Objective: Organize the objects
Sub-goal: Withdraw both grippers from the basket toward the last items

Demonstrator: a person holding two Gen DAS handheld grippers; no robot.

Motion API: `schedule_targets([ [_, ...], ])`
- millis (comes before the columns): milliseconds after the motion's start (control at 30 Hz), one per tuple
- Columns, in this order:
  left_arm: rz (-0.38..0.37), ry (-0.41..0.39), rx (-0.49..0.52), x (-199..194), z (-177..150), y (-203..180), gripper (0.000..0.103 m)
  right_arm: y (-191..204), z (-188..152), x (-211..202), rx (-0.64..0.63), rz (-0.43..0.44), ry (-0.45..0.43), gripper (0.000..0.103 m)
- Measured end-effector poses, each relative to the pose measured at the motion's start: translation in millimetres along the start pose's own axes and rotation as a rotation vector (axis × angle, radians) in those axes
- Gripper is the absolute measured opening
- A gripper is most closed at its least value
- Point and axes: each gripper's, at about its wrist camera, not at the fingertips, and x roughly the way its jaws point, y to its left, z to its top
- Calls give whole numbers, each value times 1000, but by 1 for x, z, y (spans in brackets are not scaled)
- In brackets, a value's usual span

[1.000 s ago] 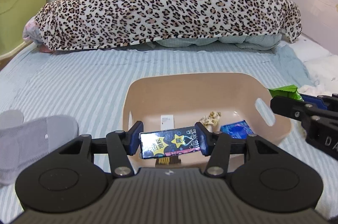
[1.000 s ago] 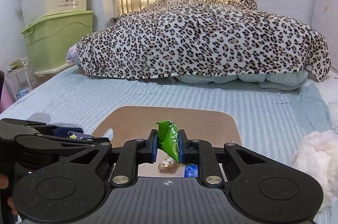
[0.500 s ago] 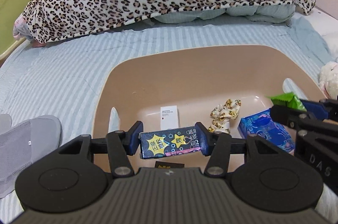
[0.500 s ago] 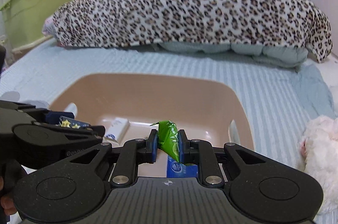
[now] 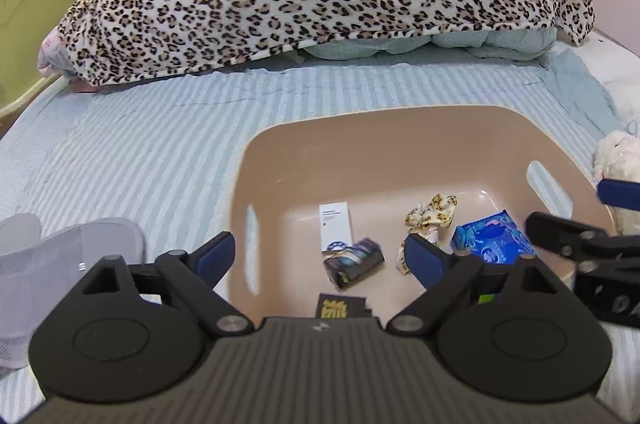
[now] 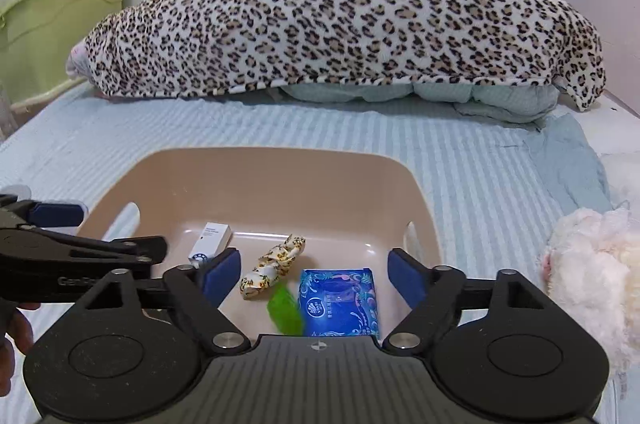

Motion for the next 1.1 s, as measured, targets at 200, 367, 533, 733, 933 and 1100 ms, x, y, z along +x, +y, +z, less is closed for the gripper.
schedule_targets([
  [200,11,-9,0,-29,-11,19,92,1,-6,-25,-5,0,-7,95],
  [367,8,1,-1,-47,-28,34,93,5,-21,-40,-7,4,13,97],
  [533,5,34,17,-50,-53,43,93,14,-44,-41,-3,13,53,98],
  [733,-2,82,43,-37,-82,54,93,28,-69,-22,2,42,142,98],
  [933,8,119,52,-15,-97,67,93,45,-89,3,-16,60,178,98],
  [1100,4,120,45,1,-104,74,93,60,-97,19,-31,97,190,96],
])
